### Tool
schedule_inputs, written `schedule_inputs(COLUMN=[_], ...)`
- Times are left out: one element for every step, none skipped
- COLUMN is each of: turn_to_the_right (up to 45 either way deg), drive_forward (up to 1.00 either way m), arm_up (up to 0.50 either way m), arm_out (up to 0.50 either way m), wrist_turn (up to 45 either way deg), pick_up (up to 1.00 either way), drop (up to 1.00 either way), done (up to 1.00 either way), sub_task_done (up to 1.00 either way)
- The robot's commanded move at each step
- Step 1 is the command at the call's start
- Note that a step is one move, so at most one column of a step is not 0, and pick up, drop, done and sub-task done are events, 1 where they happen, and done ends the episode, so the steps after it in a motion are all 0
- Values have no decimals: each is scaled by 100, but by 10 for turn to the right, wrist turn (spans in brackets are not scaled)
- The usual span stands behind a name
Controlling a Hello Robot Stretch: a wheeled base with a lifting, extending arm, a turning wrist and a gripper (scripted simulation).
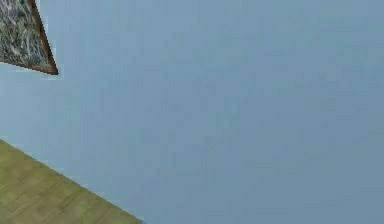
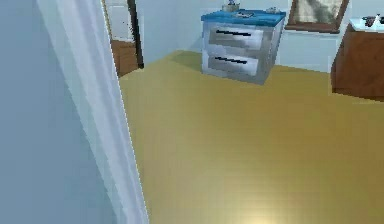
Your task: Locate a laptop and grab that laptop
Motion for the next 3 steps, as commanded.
schedule_inputs(turn_to_the_right=[-360, 0, -420], drive_forward=[0, 60, 0], arm_up=[0, 0, 0], arm_out=[0, 0, 0], wrist_turn=[0, 0, 0], pick_up=[0, 0, 0], drop=[0, 0, 0], done=[0, 0, 0], sub_task_done=[0, 0, 0])
